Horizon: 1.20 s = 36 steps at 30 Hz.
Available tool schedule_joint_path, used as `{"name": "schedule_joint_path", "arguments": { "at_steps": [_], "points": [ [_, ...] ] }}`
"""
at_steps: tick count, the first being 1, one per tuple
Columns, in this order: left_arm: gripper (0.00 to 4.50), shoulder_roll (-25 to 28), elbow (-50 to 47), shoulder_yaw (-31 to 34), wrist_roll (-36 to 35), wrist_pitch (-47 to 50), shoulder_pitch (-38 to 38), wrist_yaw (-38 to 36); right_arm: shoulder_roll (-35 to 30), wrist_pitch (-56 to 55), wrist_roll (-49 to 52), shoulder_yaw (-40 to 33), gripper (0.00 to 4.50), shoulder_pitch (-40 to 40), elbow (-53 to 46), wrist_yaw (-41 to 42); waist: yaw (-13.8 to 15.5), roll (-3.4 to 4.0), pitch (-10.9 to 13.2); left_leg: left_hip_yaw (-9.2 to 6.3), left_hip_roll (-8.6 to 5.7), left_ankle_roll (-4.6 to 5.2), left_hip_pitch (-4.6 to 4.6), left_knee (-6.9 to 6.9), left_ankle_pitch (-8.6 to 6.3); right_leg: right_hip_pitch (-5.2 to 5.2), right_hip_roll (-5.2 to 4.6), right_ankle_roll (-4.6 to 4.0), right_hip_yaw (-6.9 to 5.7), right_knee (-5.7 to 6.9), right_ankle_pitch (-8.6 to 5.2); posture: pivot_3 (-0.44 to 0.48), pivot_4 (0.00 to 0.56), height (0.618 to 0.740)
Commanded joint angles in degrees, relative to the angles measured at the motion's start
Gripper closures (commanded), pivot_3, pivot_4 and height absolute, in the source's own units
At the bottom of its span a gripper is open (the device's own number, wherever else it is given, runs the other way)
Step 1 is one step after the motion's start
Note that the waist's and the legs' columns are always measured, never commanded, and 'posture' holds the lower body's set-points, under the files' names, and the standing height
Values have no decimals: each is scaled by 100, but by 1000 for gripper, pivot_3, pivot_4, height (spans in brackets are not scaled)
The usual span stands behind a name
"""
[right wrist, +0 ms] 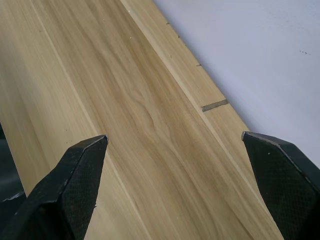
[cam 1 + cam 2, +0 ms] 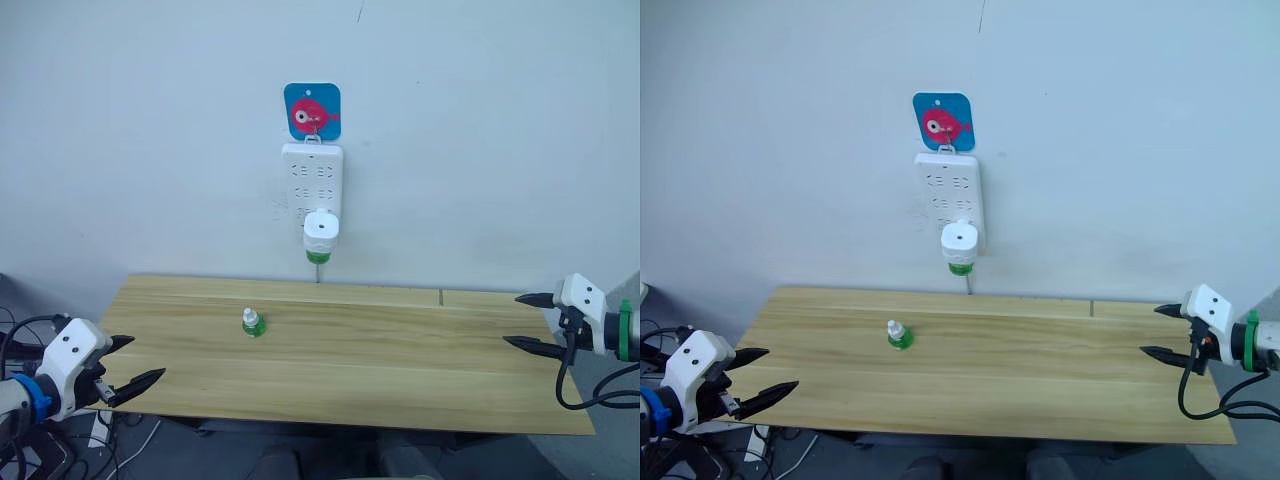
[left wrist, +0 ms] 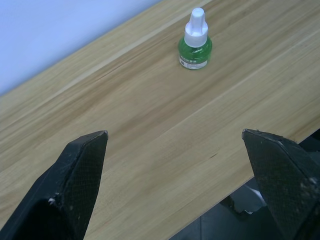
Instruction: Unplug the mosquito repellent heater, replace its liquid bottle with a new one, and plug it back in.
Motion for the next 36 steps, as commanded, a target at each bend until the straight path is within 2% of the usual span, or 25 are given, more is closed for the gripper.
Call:
{"name": "schedule_joint_path", "arguments": {
  "at_steps": [1,17,27,32,36],
  "points": [
    [0,13,-13,100,2,-153,-118,-51,-121,48,36,-76,14,-54,-232,57,0,0,-3,0,0,0,0,0,0,0,0,0,0,0,0,83,18,740],
    [0,47,743,269,-304,-394,-837,-663,-59,157,92,-220,14,186,-480,-77,-4,12,-51,0,1,0,6,3,0,3,3,1,-1,5,1,54,11,740],
    [0,10,1339,141,75,-1083,-1135,-438,-28,272,176,-308,14,366,-712,-199,-29,24,-117,1,1,0,8,5,0,4,4,3,1,6,2,35,10,740],
    [0,-147,1217,98,-242,-598,-1476,-338,49,510,289,-413,14,496,-1051,-339,-37,27,-129,1,0,1,11,9,0,9,4,5,2,7,3,9,17,740],
    [0,-316,779,-117,-643,350,-2007,-173,145,1243,754,-610,14,859,-2244,-578,-28,23,-131,-4,0,1,9,10,0,9,6,8,-1,11,4,-32,34,740]
  ]
}}
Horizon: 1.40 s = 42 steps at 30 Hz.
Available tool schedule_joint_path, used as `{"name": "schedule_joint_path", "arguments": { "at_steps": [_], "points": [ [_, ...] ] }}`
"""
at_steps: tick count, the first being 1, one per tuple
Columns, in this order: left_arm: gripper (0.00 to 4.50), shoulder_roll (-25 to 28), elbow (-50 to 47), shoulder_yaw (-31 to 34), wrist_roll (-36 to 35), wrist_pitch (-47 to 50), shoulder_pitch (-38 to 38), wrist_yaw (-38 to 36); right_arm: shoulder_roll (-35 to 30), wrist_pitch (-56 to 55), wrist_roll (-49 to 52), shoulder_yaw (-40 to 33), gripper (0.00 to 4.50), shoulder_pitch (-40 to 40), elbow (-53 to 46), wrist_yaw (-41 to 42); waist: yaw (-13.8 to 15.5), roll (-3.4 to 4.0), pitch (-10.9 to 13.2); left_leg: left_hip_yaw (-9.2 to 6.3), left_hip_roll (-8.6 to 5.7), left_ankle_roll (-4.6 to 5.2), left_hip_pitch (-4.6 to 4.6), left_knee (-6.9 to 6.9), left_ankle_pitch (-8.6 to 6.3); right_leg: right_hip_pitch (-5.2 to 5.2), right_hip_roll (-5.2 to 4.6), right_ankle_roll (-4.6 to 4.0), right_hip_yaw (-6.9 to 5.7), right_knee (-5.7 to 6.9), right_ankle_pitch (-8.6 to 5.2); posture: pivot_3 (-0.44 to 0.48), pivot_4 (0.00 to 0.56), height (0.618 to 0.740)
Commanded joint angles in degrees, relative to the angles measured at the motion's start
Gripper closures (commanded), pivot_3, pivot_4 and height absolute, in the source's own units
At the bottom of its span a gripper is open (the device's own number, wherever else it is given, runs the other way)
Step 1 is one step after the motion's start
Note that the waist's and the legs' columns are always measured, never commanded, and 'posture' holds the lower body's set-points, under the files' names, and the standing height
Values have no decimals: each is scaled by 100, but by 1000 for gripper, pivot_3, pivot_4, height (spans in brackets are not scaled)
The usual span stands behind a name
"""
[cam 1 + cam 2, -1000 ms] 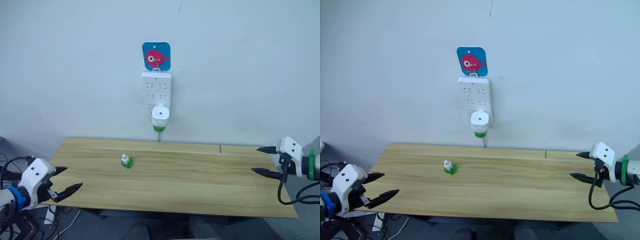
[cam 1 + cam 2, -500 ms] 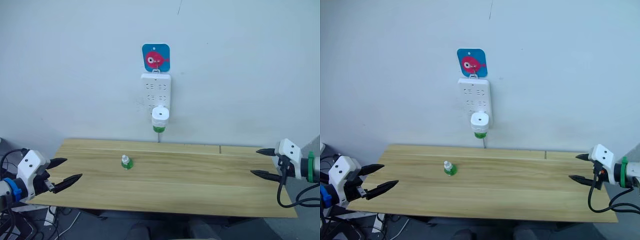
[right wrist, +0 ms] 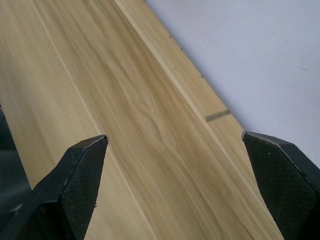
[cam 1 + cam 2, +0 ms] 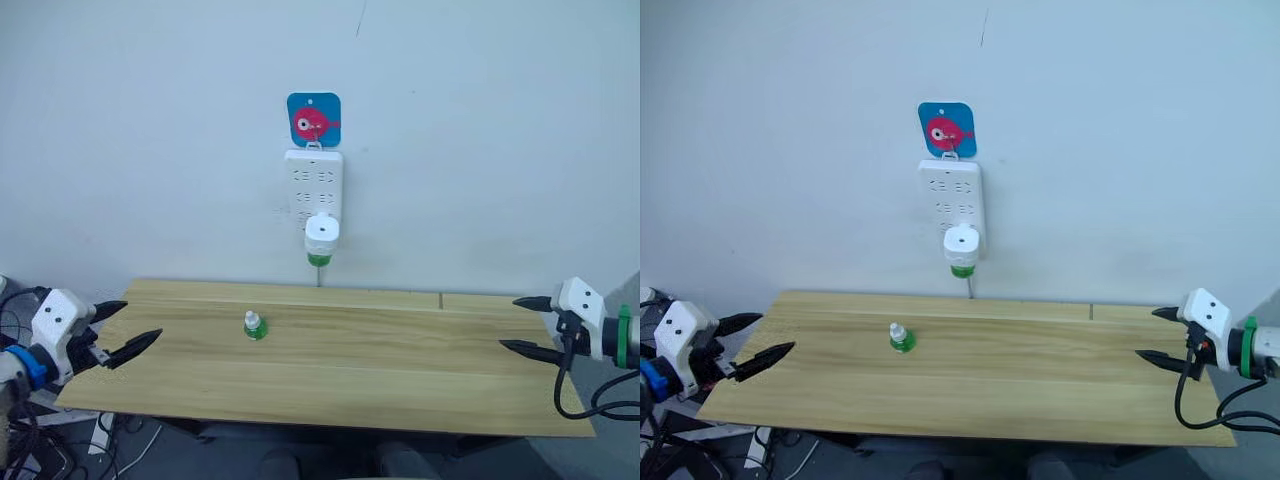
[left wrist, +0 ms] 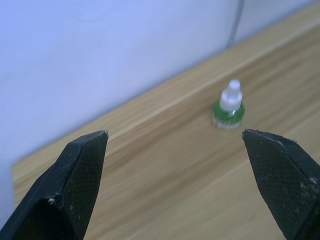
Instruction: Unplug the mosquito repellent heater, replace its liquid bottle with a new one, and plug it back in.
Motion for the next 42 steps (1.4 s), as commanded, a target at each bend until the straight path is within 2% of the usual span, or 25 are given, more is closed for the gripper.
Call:
{"name": "schedule_joint_path", "arguments": {
  "at_steps": [1,7,12,16,17,27,34,42],
  "points": [
    [0,-55,-539,-173,-317,484,-424,86,74,631,536,-304,14,205,-1244,-254,-2,1,0,-3,0,0,-1,0,0,1,1,1,0,1,0,-46,40,740],
    [0,-294,-697,-817,-275,915,-1406,178,460,1769,1224,-399,14,355,-3108,-1154,-122,7,7,-6,2,0,-3,0,0,2,7,1,1,2,0,-119,59,740],
    [0,-570,-409,-1133,-202,917,-2156,236,820,2308,1547,-360,14,62,-3879,-1916,-309,-2,14,-9,1,0,-8,2,0,2,8,4,1,0,2,-157,67,740],
    [843,-767,-54,-1340,-34,683,-2609,249,1061,2736,1860,-299,0,-392,-4337,-2492,-497,1,18,-13,1,0,-11,2,0,2,10,4,0,0,2,-189,74,740],
    [843,-811,40,-1397,11,638,-2713,249,1096,2826,1943,-284,0,-474,-4429,-2596,-534,1,20,-14,1,0,-11,2,0,3,10,5,0,0,2,-194,76,740],
    [843,-1124,1161,-1776,378,202,-3662,234,1198,3231,2276,-130,0,-717,-4825,-3169,-779,-3,43,-48,-3,1,-45,2,0,-6,13,5,-24,-10,2,-220,85,740],
    [843,-1357,2290,-1959,645,-219,-4461,108,1185,3335,2315,-23,0,-896,-4867,-3307,-821,-8,95,-62,-4,1,-51,4,0,-6,14,5,-37,-11,1,-238,87,740],
    [843,-1445,3195,-2094,856,-603,-5025,-294,1125,3460,2492,-109,0,-907,-4981,-3428,-813,0,129,-83,-11,3,-61,11,5,-4,15,6,-47,-8,2,-258,92,740]
  ]
}}
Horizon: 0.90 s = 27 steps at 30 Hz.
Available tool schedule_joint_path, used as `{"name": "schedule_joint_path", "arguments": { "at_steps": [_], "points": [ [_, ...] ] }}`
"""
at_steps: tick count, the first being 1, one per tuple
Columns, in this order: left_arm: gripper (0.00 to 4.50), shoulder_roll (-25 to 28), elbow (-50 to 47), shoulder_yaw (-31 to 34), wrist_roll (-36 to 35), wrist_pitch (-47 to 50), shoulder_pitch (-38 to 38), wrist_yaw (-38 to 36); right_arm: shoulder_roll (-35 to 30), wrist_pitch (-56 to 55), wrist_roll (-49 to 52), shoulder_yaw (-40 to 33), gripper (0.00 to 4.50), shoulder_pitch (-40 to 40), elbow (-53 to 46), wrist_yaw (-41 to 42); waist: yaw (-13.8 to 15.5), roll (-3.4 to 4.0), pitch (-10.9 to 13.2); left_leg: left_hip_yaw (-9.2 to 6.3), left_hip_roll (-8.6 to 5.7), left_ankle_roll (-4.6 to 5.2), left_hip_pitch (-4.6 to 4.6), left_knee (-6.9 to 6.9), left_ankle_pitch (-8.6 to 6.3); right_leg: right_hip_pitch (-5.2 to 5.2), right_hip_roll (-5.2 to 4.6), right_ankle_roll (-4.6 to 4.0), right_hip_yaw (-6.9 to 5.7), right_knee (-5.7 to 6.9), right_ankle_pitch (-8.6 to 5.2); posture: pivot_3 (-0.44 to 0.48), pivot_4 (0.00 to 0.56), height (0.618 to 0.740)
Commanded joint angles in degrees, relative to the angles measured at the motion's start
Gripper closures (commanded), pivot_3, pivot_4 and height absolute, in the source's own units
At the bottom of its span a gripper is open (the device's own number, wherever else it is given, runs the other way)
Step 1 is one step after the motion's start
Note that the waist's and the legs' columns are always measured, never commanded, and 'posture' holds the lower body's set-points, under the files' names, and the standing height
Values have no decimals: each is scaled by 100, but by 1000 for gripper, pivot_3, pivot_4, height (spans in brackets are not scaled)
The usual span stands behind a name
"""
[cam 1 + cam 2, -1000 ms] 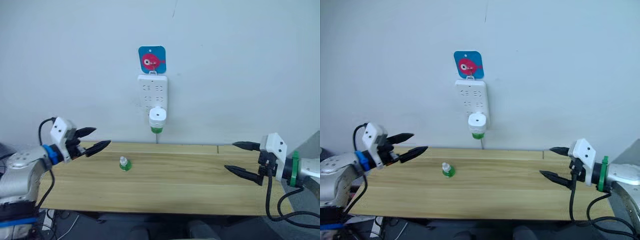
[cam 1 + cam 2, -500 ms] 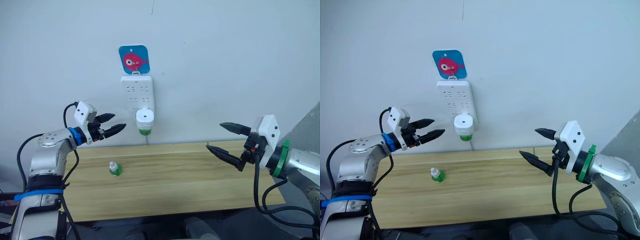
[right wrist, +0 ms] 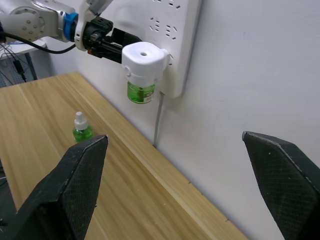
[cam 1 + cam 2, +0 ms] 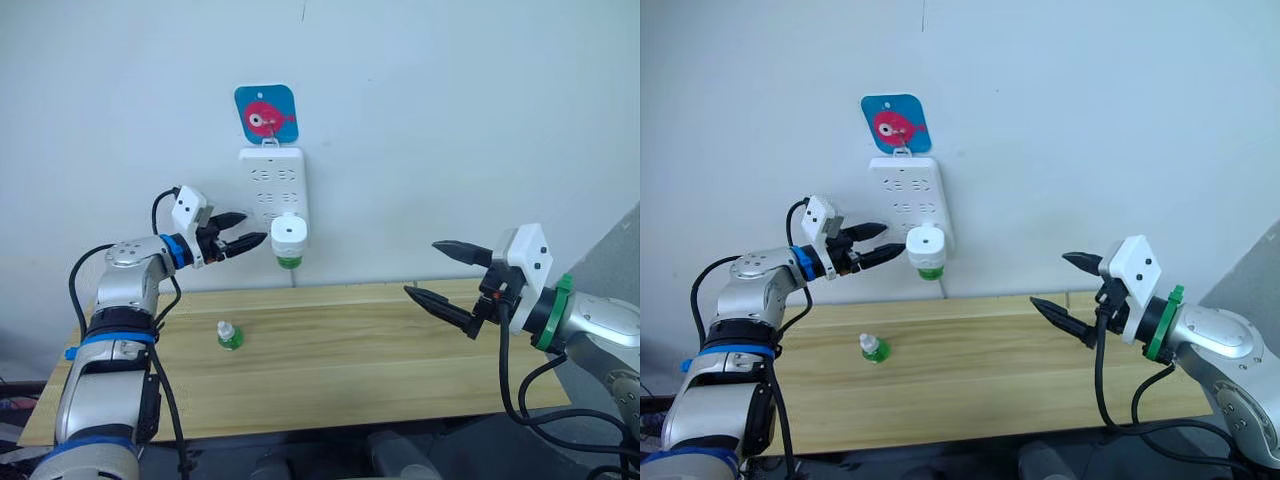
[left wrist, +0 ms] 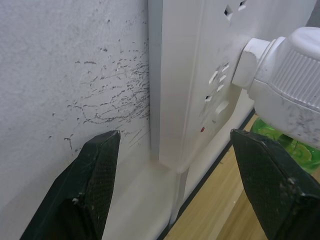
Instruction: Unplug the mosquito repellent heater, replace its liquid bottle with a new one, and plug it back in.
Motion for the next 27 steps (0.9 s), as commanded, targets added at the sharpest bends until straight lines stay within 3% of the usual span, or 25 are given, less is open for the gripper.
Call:
{"name": "schedule_joint_path", "arguments": {
  "at_steps": [1,21,27],
  "points": [
    [843,-53,216,-23,77,-137,-331,-137,-82,-10,123,-160,0,-52,-221,-73,-1,0,9,-1,-2,1,0,1,2,1,0,0,2,1,0,-260,93,740],
    [843,-425,534,34,260,-543,-597,-70,-143,-13,252,-171,0,49,-356,-232,-40,3,71,-33,-27,5,-39,58,4,9,-1,30,13,0,10,-290,90,740],
    [843,-482,452,-39,178,-398,-691,-460,-184,-10,314,-170,0,25,-346,-235,-55,1,72,-31,-28,5,-42,67,4,9,-2,34,16,-1,12,-292,87,740]
  ]
}}
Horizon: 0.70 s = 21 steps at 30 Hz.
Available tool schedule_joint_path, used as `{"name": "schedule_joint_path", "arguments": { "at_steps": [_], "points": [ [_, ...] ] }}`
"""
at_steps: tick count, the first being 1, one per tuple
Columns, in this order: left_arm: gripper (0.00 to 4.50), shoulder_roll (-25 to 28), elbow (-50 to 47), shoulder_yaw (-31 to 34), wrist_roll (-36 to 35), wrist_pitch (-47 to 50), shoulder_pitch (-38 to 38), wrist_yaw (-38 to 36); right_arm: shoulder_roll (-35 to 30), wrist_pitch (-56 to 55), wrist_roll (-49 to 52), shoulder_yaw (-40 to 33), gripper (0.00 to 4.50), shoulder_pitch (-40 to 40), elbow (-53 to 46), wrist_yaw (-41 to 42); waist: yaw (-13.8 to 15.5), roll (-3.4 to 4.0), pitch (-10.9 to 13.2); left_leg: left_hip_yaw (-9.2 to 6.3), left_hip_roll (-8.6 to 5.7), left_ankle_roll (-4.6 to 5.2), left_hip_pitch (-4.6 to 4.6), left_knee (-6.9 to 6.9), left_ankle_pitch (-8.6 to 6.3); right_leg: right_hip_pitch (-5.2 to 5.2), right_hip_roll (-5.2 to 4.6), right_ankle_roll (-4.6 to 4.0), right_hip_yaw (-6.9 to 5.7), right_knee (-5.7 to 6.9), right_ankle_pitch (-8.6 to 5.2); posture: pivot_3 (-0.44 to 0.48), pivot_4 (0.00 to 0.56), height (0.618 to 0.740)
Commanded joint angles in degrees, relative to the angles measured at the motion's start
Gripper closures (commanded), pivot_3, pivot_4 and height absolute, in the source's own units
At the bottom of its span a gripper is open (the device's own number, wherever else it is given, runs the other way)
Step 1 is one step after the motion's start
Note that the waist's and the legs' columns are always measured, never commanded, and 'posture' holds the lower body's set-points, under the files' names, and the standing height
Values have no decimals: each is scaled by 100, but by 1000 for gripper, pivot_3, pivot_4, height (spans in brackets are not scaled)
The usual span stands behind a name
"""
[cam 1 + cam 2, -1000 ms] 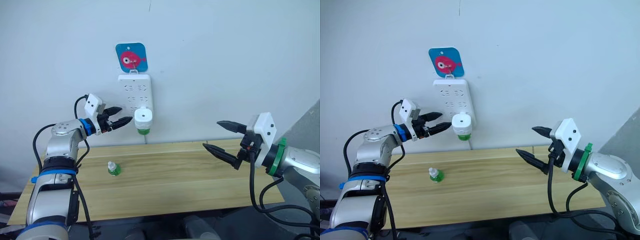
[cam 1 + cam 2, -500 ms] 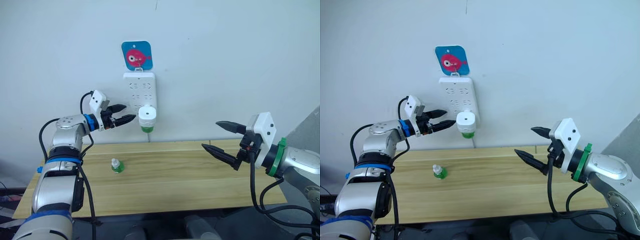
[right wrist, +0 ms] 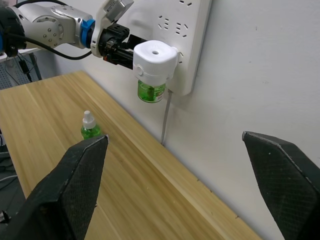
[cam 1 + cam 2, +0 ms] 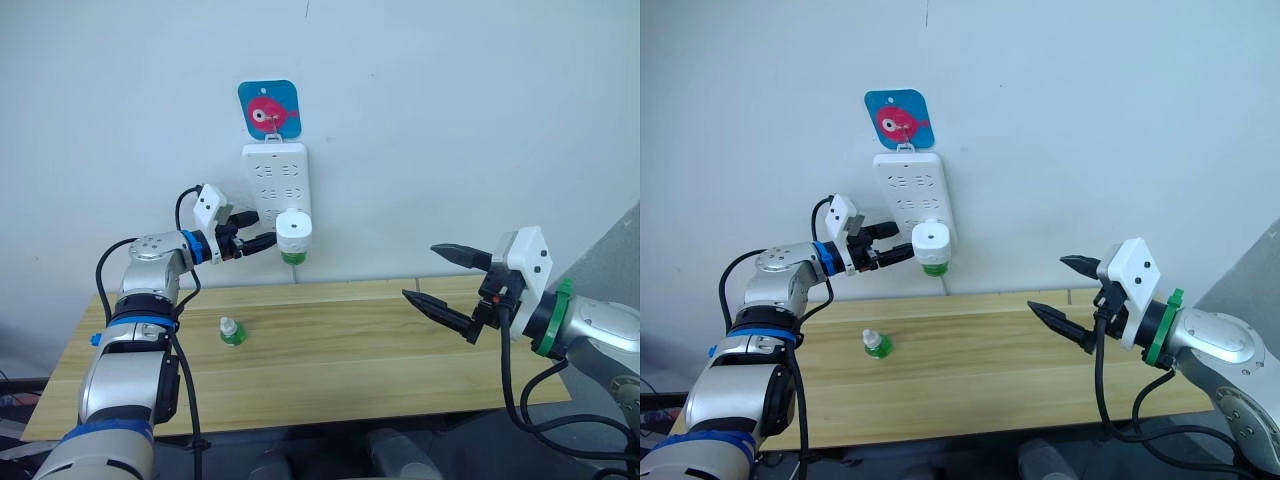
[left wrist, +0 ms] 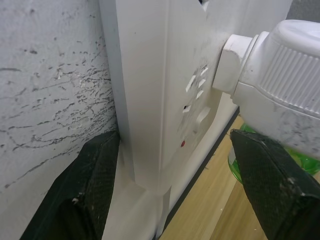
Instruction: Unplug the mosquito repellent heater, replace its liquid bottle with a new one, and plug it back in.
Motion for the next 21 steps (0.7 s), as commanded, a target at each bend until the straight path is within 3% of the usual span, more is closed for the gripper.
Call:
{"name": "schedule_joint_path", "arguments": {
  "at_steps": [1,4,7,13,21],
  "points": [
    [843,-26,-237,5,-98,61,-269,-252,-66,-65,106,-140,0,-56,-206,-8,-35,-2,1,0,0,0,-2,-1,0,-3,0,0,0,-1,0,-292,84,740],
    [843,-10,-250,19,-123,156,-343,-412,-79,-64,155,-128,0,-78,-192,27,-105,-1,1,0,0,1,-10,-7,-1,-11,0,0,-2,-1,0,-292,81,740],
    [1360,-14,-262,51,-148,232,-390,-490,-82,-46,226,-95,0,-116,-189,62,-164,-1,1,-2,1,2,-13,-9,-2,-14,1,0,-3,-1,-1,-292,81,740],
    [3073,-18,-384,63,-196,444,-369,-585,-4,13,315,222,0,-392,-129,-8,-242,0,2,-7,0,4,-26,-8,-3,-19,0,3,-6,-4,-2,-292,78,740],
    [3167,12,-741,87,-264,786,-233,-641,548,433,-297,1437,0,-1399,175,-789,-275,-1,3,-11,1,4,-29,2,-2,-22,0,4,-6,-3,-2,-289,75,740]
  ]
}}
